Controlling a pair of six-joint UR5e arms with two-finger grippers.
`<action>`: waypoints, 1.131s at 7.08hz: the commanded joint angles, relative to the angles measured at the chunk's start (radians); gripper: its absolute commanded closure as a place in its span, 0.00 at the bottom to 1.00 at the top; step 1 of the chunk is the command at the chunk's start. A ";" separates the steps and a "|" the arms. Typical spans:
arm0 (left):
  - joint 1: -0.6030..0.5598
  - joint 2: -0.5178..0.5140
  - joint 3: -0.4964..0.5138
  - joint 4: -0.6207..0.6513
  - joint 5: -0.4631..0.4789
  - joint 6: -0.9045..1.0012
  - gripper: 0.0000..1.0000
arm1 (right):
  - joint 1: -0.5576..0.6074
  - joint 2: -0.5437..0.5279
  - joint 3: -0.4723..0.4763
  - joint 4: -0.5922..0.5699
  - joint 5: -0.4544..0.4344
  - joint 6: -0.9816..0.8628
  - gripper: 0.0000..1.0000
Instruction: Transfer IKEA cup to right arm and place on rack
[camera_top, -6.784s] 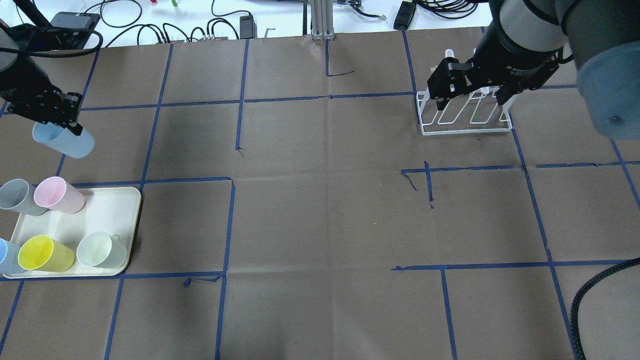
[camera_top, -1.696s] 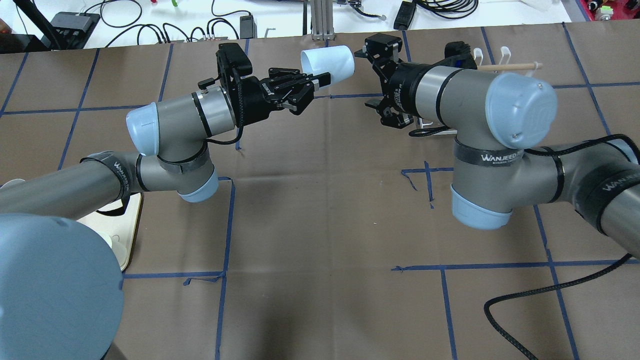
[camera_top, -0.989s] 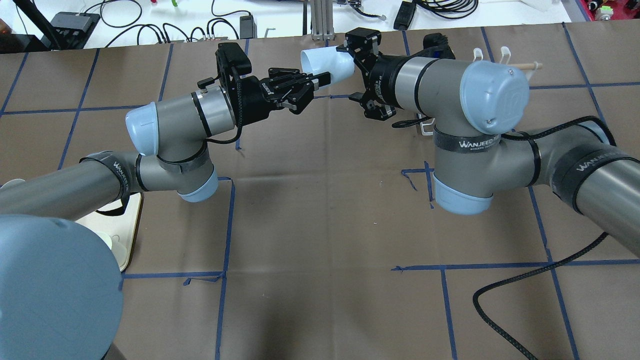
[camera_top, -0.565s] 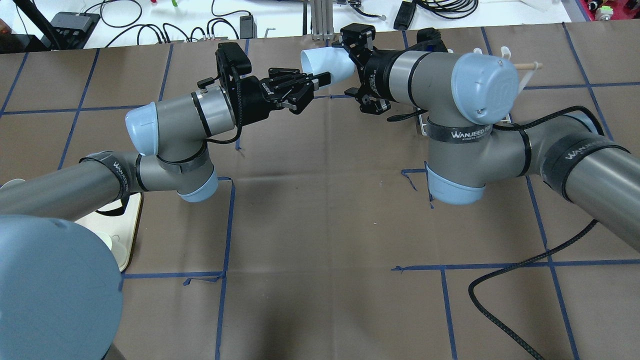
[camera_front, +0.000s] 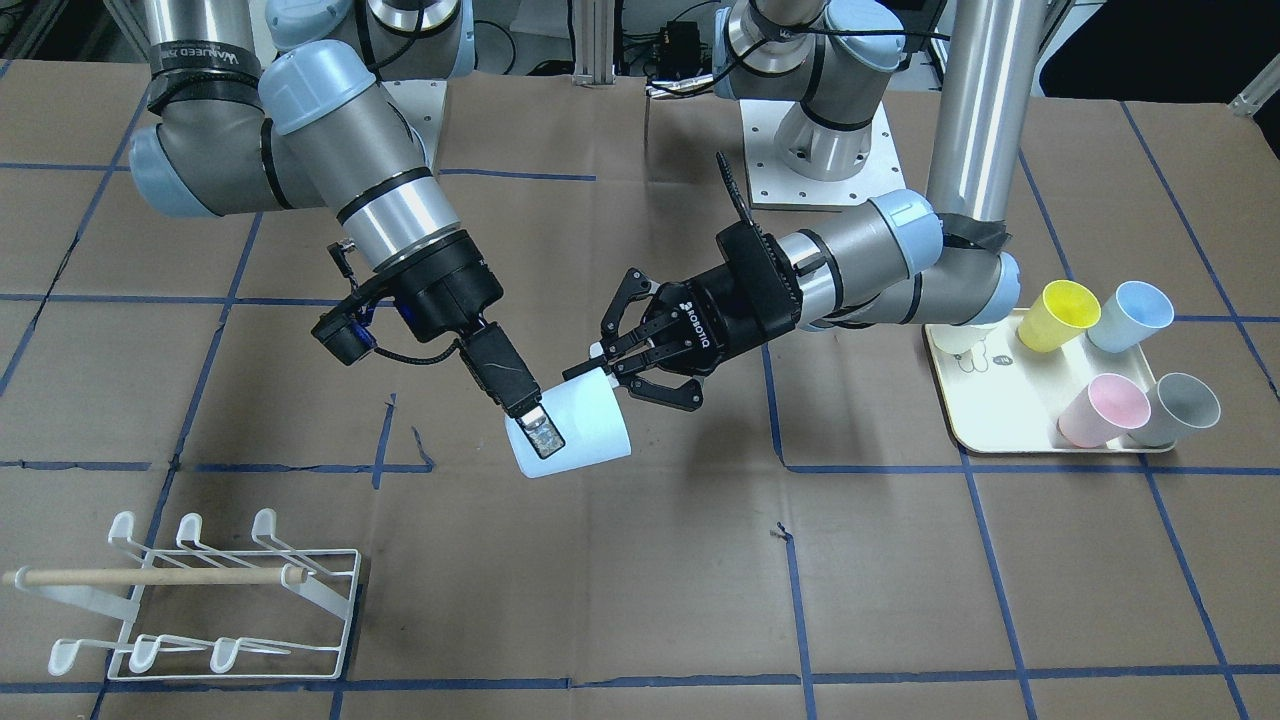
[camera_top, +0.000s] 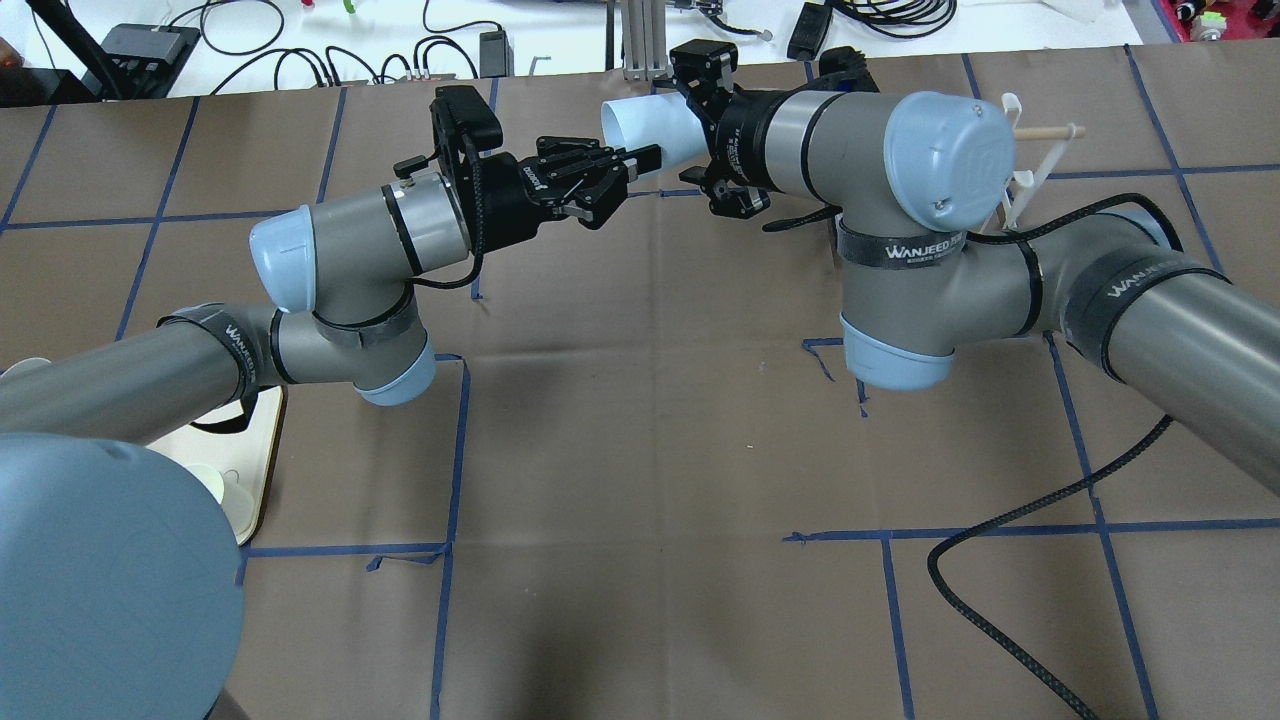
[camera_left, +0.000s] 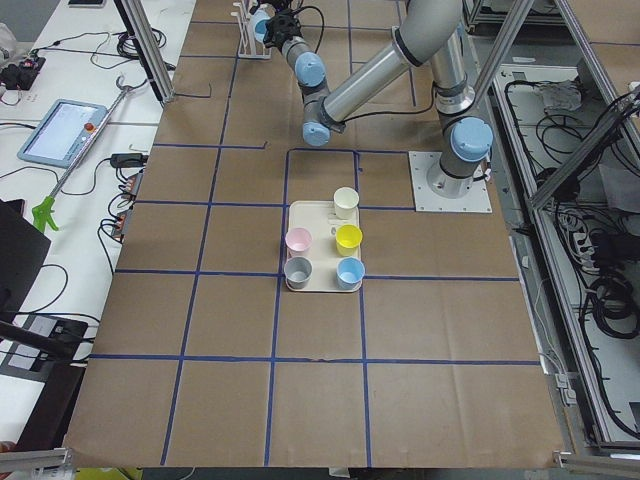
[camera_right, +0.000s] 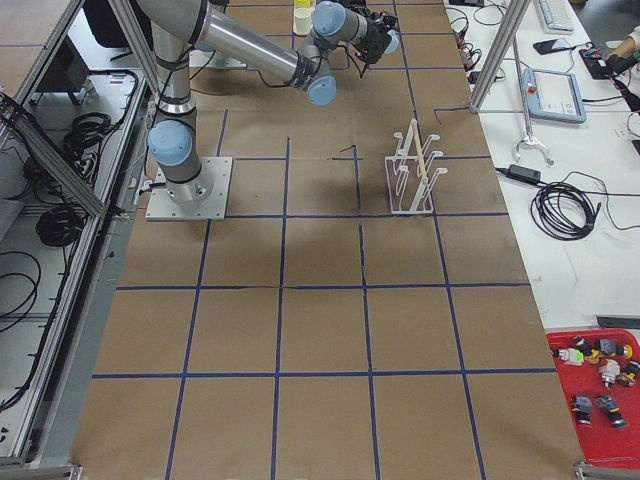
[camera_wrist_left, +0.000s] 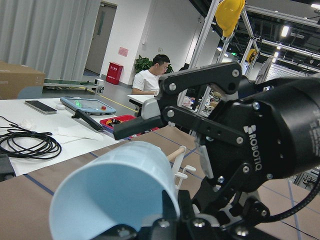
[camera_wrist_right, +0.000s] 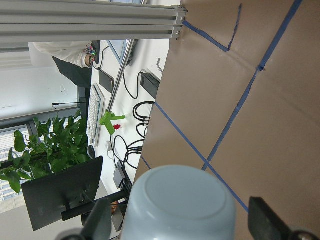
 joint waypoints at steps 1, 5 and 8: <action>0.000 0.001 0.000 0.000 0.000 -0.001 0.96 | 0.007 0.006 -0.003 0.002 0.004 0.004 0.19; 0.000 0.003 0.001 0.000 0.000 -0.011 0.89 | 0.007 0.006 -0.005 0.003 0.013 0.002 0.43; 0.000 0.006 0.008 0.002 0.023 -0.016 0.54 | 0.007 0.006 -0.005 0.005 0.016 0.002 0.48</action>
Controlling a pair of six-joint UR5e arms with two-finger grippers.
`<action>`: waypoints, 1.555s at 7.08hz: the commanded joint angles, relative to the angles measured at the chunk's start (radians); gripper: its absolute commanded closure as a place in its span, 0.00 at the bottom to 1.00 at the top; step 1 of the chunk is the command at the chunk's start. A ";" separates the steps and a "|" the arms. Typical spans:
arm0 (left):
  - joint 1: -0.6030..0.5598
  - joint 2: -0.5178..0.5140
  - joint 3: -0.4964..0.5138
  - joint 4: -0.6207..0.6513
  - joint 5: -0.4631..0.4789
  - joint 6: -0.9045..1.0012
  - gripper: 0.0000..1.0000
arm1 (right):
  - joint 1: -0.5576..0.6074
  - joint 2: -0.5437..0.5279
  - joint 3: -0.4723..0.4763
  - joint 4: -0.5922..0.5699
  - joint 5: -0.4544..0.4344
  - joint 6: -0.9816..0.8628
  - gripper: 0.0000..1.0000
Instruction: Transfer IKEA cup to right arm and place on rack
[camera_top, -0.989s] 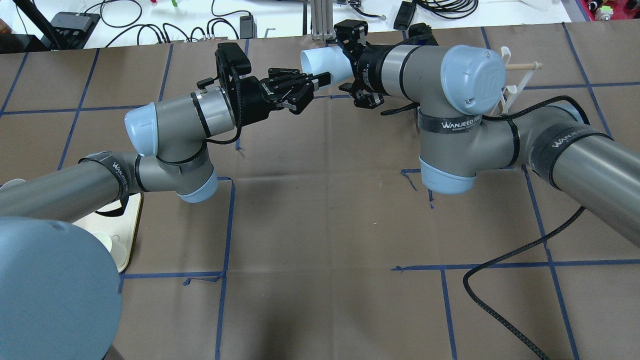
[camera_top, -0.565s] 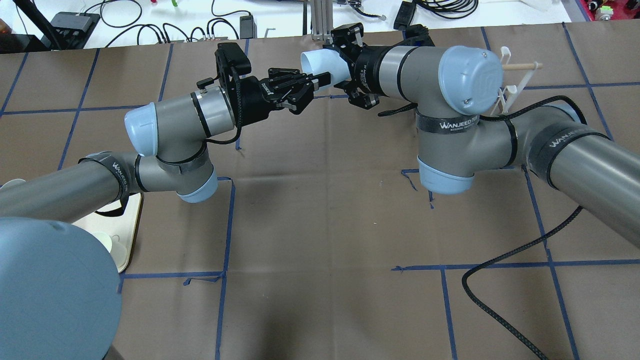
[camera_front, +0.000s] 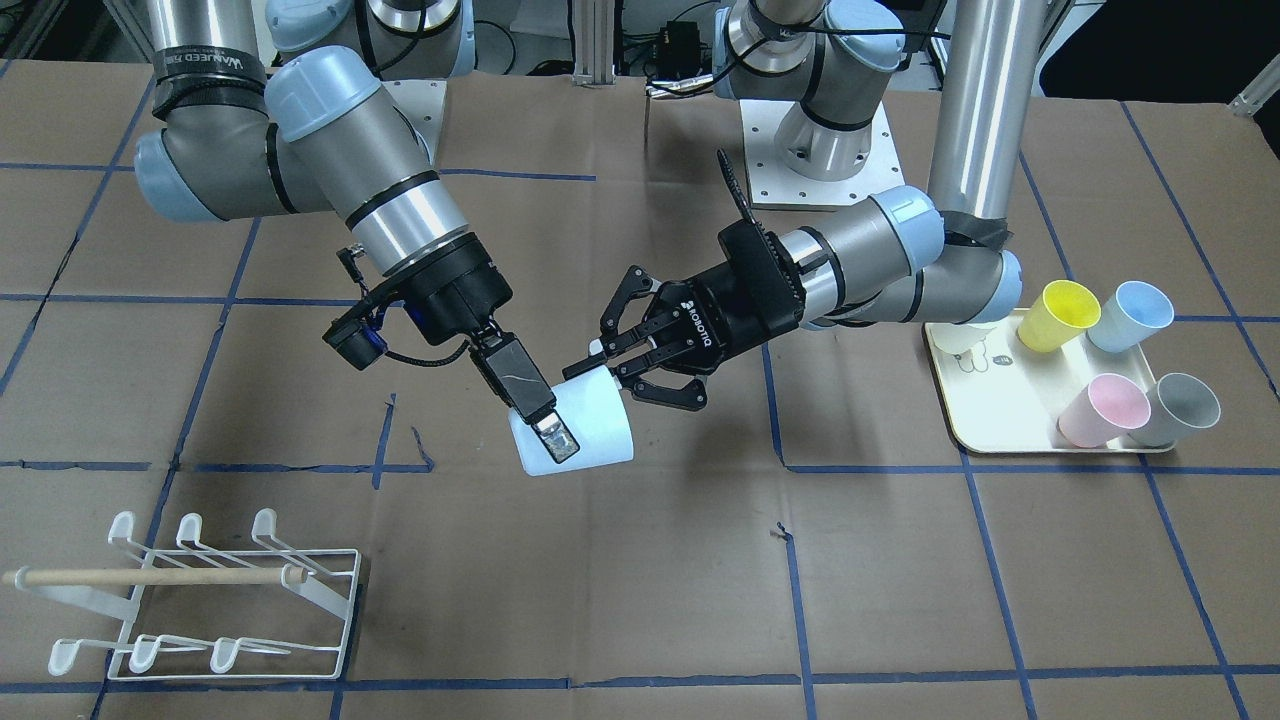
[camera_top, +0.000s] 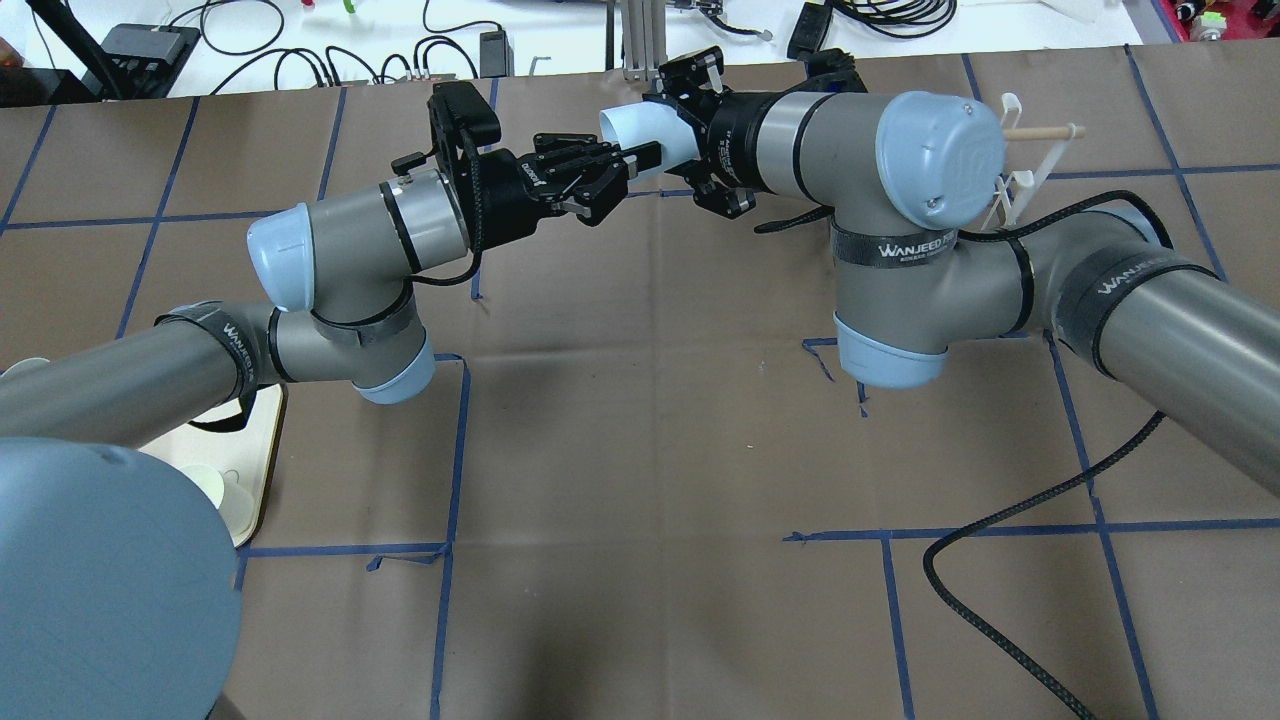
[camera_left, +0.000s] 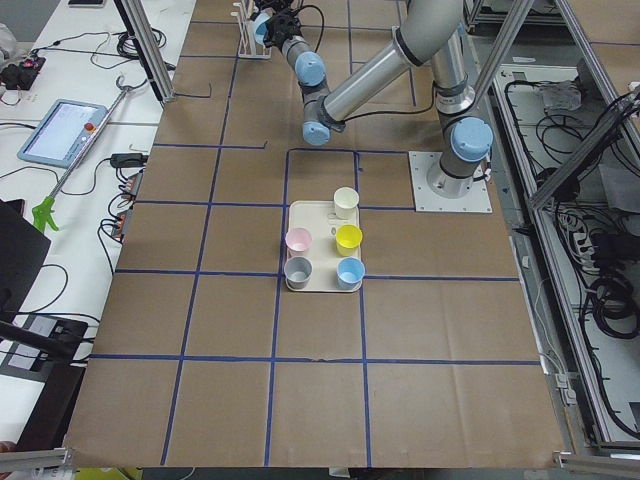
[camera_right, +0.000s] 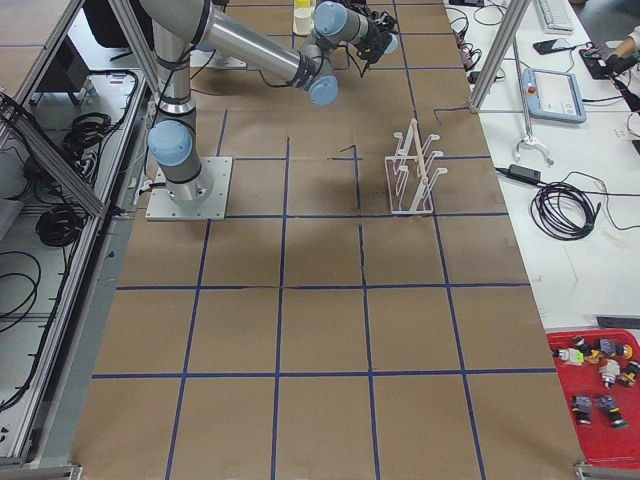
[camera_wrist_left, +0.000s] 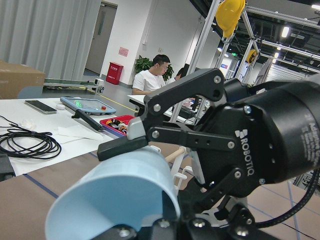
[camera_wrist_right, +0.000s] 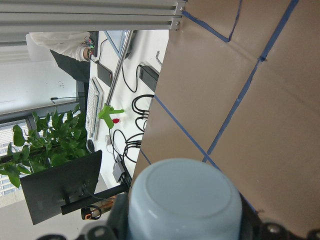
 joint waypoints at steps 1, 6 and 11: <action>0.002 -0.009 0.013 0.013 0.008 -0.001 0.34 | 0.000 0.000 0.000 0.001 0.001 0.000 0.50; 0.113 0.034 -0.060 0.062 -0.073 -0.038 0.20 | -0.014 0.009 -0.040 0.007 0.005 -0.001 0.58; 0.239 0.111 -0.075 -0.114 0.024 -0.042 0.20 | -0.158 0.025 -0.062 0.004 0.002 -0.265 0.66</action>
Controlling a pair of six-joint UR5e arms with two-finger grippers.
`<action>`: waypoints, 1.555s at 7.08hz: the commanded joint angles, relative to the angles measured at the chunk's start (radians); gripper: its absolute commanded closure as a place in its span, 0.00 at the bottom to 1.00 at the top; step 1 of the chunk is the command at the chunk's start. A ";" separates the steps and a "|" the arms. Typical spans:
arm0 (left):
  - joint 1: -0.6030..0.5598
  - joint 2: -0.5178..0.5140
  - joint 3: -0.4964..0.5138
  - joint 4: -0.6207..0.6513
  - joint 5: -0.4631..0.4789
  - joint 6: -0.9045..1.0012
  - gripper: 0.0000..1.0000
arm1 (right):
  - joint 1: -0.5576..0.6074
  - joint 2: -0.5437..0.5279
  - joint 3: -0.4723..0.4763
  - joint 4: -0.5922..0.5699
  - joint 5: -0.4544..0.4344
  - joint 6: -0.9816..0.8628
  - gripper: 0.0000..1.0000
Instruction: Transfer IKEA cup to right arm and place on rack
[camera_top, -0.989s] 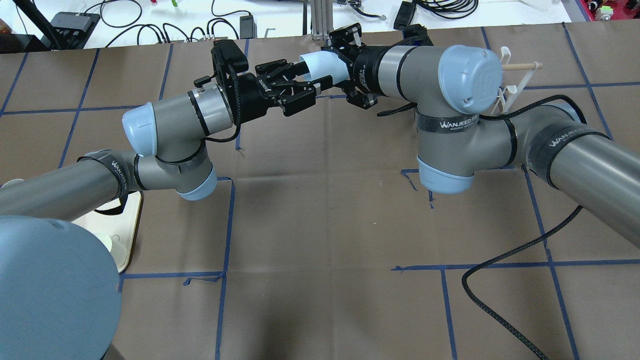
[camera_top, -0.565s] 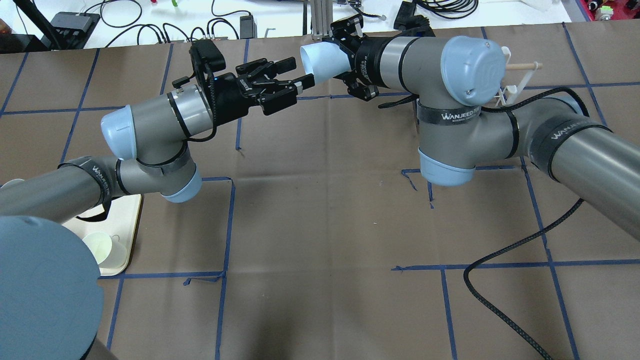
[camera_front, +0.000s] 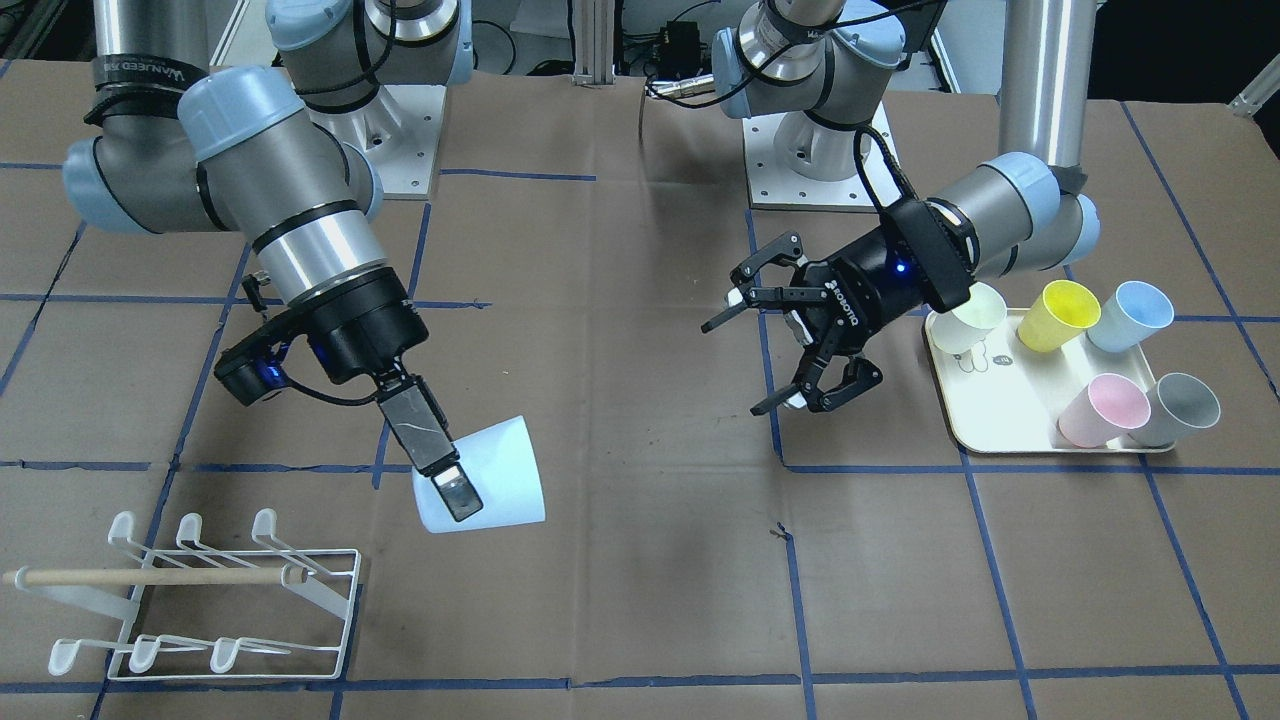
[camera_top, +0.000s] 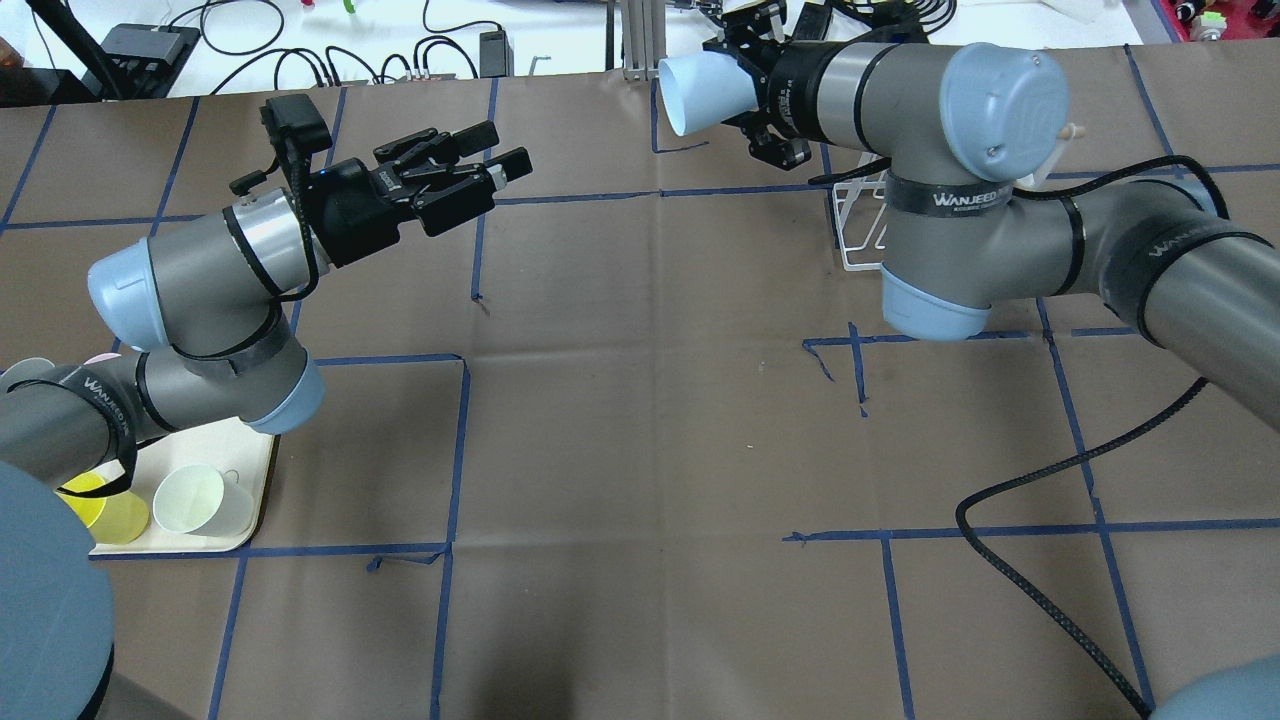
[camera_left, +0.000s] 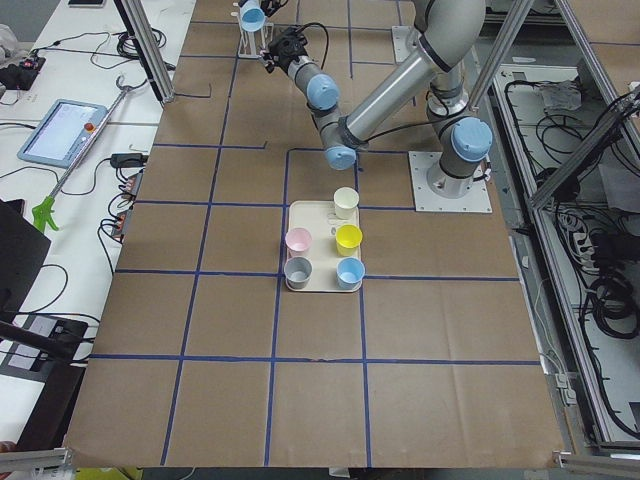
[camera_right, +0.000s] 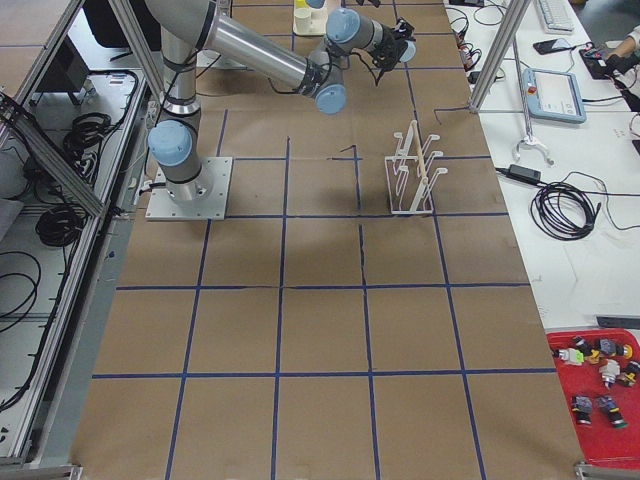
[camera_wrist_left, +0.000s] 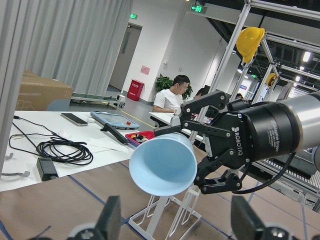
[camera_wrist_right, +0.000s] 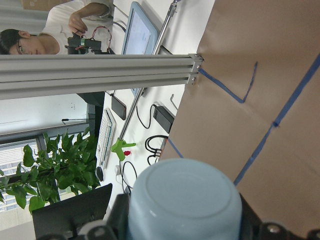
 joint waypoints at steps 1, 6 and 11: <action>-0.009 -0.002 0.084 -0.162 0.248 -0.001 0.20 | -0.078 -0.001 -0.006 0.003 -0.018 -0.369 0.69; -0.229 0.121 0.479 -1.387 1.056 0.000 0.11 | -0.140 0.109 -0.073 -0.177 -0.325 -1.025 0.75; -0.254 0.291 0.579 -2.077 1.225 0.061 0.01 | -0.140 0.238 -0.067 -0.377 -0.417 -1.169 0.74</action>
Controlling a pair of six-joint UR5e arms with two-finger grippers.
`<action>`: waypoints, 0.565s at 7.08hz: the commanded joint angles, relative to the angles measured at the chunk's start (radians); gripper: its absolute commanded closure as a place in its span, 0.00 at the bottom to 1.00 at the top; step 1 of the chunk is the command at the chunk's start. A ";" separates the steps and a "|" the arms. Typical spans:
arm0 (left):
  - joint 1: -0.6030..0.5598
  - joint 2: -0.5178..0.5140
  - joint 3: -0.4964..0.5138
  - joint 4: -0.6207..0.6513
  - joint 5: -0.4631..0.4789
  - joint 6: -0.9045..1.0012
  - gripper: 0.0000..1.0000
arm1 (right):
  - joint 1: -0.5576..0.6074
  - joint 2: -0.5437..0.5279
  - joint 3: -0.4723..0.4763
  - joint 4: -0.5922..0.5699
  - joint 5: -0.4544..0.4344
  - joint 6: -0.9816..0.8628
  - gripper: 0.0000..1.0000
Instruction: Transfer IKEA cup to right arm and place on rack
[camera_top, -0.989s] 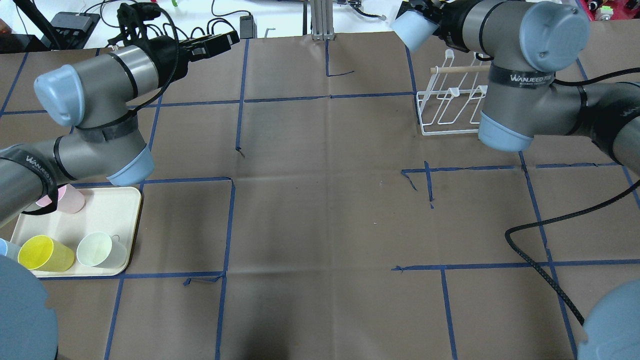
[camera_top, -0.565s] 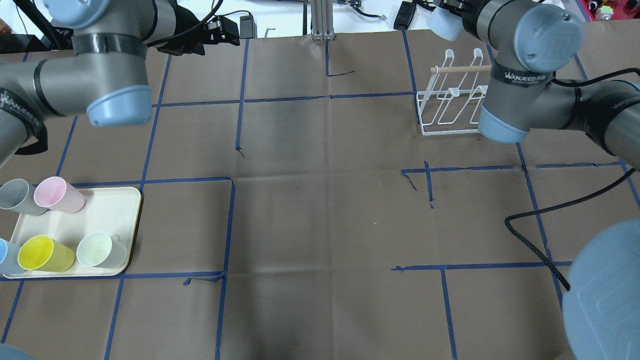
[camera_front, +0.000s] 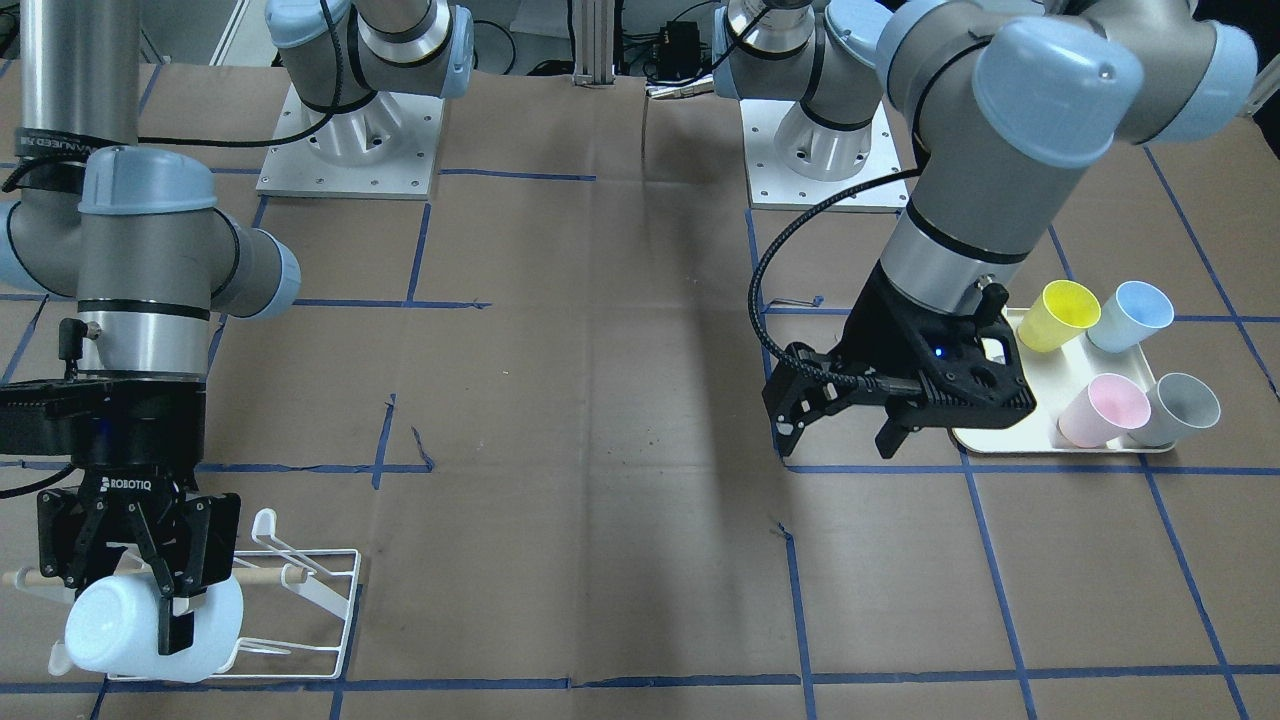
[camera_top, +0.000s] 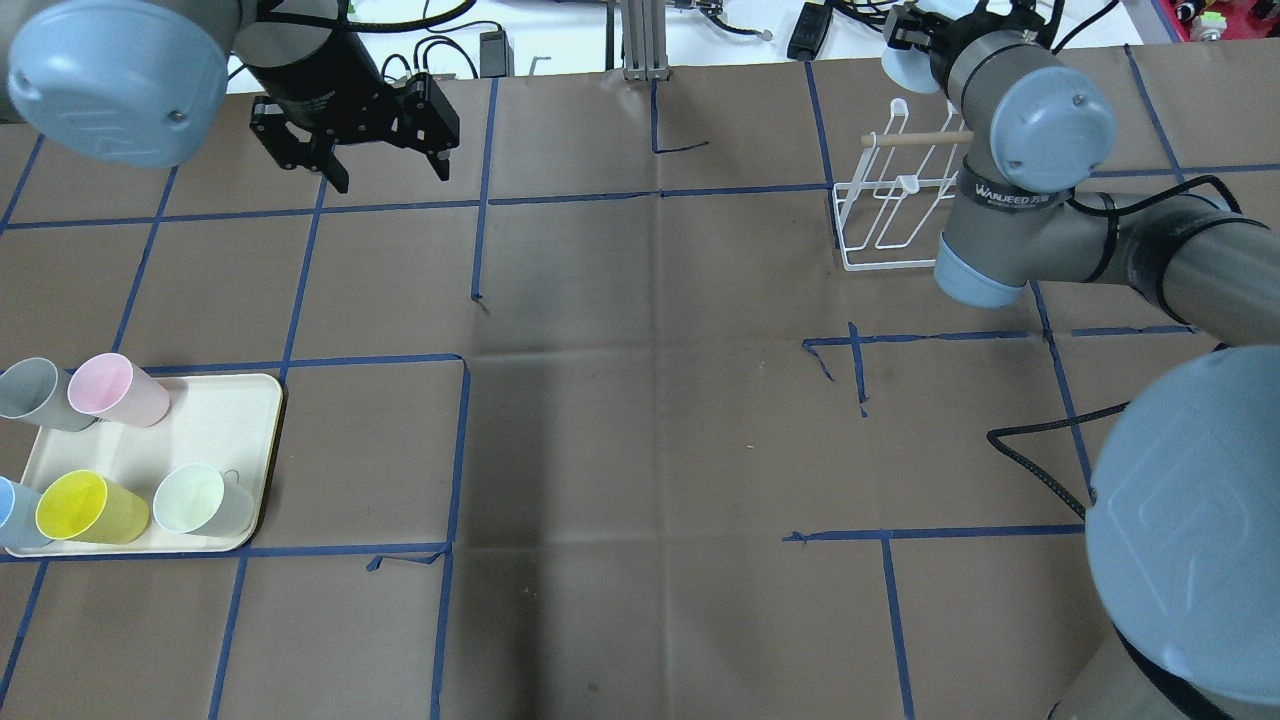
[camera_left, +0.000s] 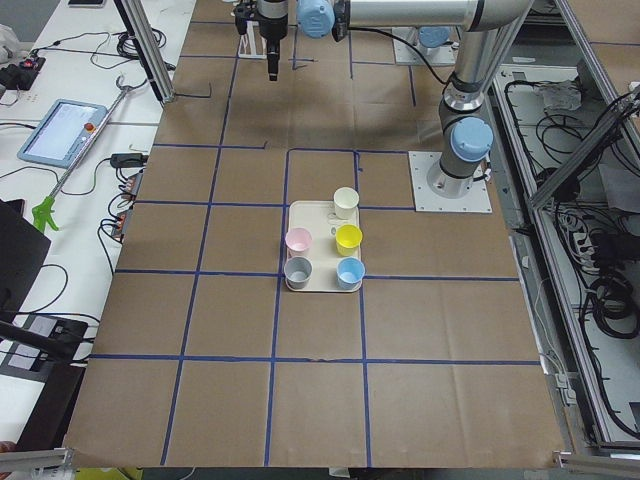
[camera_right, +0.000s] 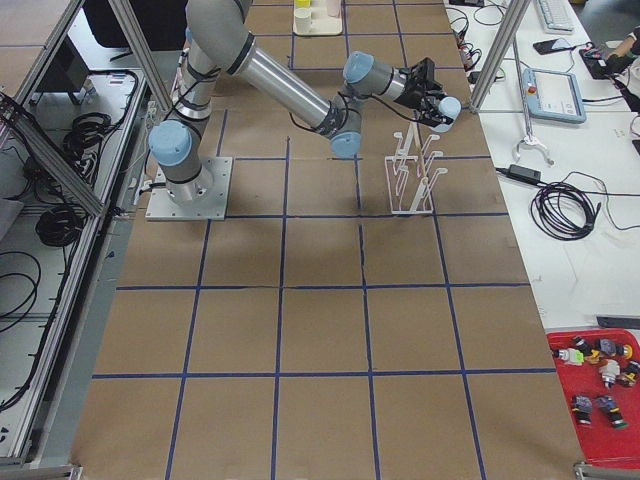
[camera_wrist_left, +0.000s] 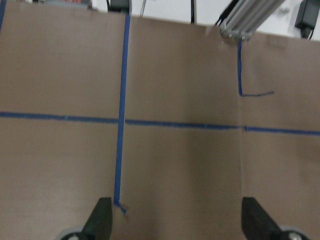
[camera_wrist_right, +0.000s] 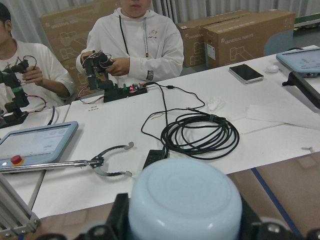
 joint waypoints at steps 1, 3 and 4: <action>-0.002 0.065 -0.017 -0.081 0.028 0.031 0.01 | 0.000 0.042 -0.021 -0.028 0.002 -0.050 0.74; -0.002 0.114 -0.066 -0.067 0.027 0.040 0.01 | 0.001 0.068 -0.021 -0.049 0.000 -0.071 0.74; -0.002 0.149 -0.118 -0.064 0.025 0.043 0.01 | 0.002 0.077 -0.018 -0.049 -0.001 -0.076 0.74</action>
